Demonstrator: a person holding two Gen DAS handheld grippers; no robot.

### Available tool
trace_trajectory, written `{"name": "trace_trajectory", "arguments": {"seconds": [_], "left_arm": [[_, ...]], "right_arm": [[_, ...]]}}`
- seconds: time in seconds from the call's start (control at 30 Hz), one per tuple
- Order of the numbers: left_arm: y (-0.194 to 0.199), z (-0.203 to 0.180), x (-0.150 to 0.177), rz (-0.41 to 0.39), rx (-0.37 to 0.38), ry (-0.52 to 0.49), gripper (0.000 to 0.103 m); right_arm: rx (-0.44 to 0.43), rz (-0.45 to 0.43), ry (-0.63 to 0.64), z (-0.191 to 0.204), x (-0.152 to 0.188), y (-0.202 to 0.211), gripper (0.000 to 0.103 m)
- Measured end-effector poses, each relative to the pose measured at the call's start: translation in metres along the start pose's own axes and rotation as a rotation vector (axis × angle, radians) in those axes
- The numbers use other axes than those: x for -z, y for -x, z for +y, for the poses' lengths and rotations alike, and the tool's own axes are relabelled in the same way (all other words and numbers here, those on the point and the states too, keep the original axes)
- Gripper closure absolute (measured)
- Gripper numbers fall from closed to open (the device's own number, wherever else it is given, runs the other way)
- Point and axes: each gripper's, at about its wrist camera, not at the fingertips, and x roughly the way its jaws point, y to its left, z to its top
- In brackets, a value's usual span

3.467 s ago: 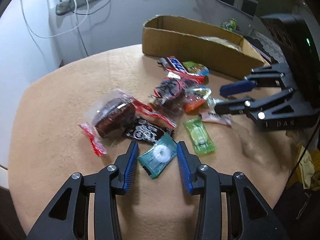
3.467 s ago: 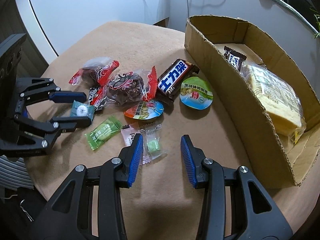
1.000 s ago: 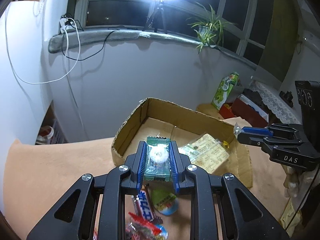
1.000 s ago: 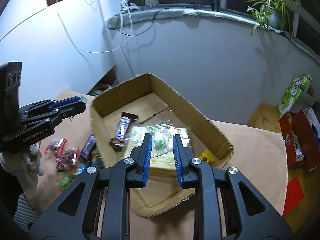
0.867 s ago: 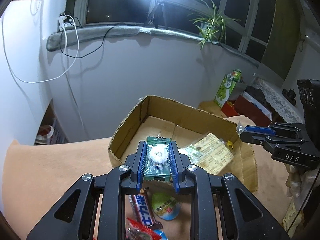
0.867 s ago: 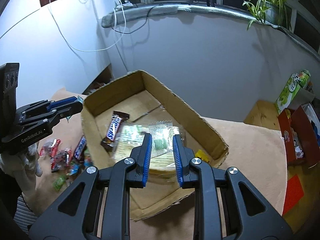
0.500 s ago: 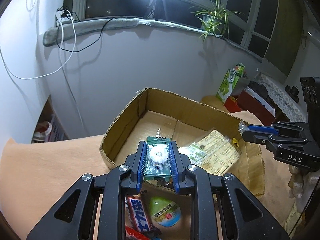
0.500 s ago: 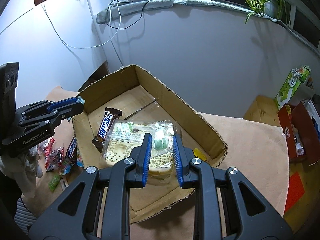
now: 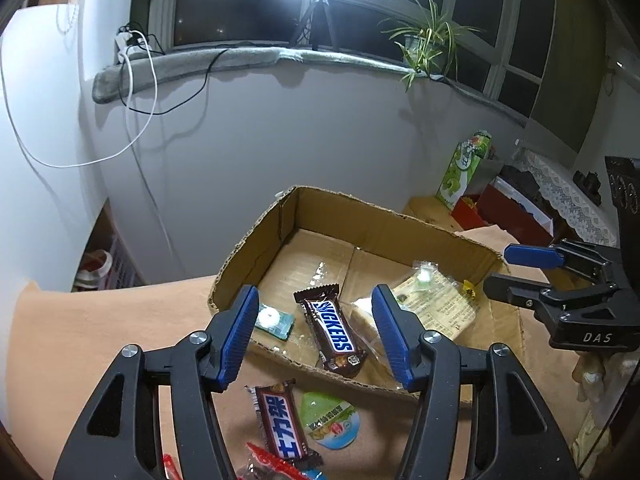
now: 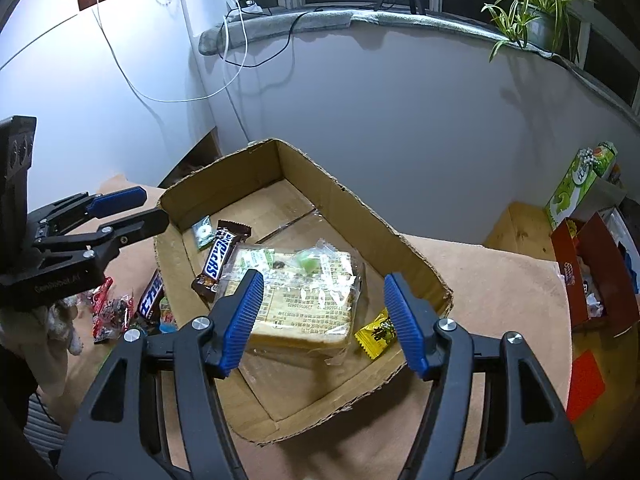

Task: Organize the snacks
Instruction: 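Open the left gripper to drop the teal mint packet into the box, then move both grippers back over the remaining snacks on the table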

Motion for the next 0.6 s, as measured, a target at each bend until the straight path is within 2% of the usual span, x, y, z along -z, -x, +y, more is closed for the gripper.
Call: {"name": "trace_trajectory", "arguments": {"seconds": [0.3, 0.6], "left_arm": [[0.035, 0.001, 0.004, -0.046, -0.01, -0.018, 0.045], [0.075, 0.016, 0.031, -0.07, -0.022, 0.032, 0.045]], "right_arm": [[-0.018, -0.031, 0.032, 0.019, 0.004, 0.022, 0.038], [-0.057, -0.06, 0.105, 0.053, 0.016, 0.042, 0.038]]}}
